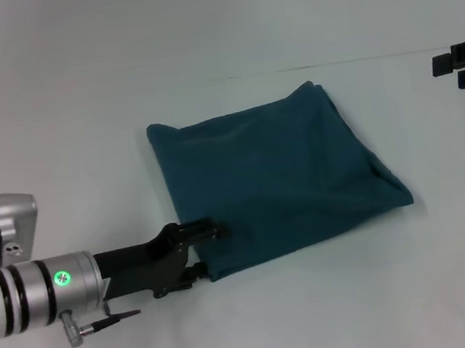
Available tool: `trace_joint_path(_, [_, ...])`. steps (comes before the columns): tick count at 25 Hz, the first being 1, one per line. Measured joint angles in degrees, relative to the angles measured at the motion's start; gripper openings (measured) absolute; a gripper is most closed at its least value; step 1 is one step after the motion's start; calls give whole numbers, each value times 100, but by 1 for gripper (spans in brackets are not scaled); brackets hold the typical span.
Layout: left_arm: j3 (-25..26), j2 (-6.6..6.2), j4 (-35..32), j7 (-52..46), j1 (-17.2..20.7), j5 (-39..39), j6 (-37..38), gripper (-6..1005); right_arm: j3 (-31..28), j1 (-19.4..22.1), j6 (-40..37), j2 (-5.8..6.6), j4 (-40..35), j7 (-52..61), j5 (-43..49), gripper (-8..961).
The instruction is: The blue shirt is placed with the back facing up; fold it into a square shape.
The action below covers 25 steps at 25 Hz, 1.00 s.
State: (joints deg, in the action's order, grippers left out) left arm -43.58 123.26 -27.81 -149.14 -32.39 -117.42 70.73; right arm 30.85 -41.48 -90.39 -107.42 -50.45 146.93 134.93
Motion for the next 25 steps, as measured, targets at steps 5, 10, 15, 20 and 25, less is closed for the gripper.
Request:
trace_joint_path(5, [-1,-26,66,54,-70,1,1,752,-3,0,-11,3,12,-6,-78,683])
trace_joint_path(10, [-63,-26,-93,65,-12,-25,88,730,-62,-1,-22,2,23,-7,-92,683])
trace_joint_path(15, [-79,-33,-92,68,-12,-123,101,545,-111,-1,-38,2,24,-6,-92,683])
trace_joint_path(20, [-93,-33,-75,55,-30,-243,90,346,-121,0,-47,1,11,-3,-92,683])
trace_joint_path(25, [-149,-34,-45,29,-70,-281,60,213,-162,0,-50,6,9,-3,-91,683])
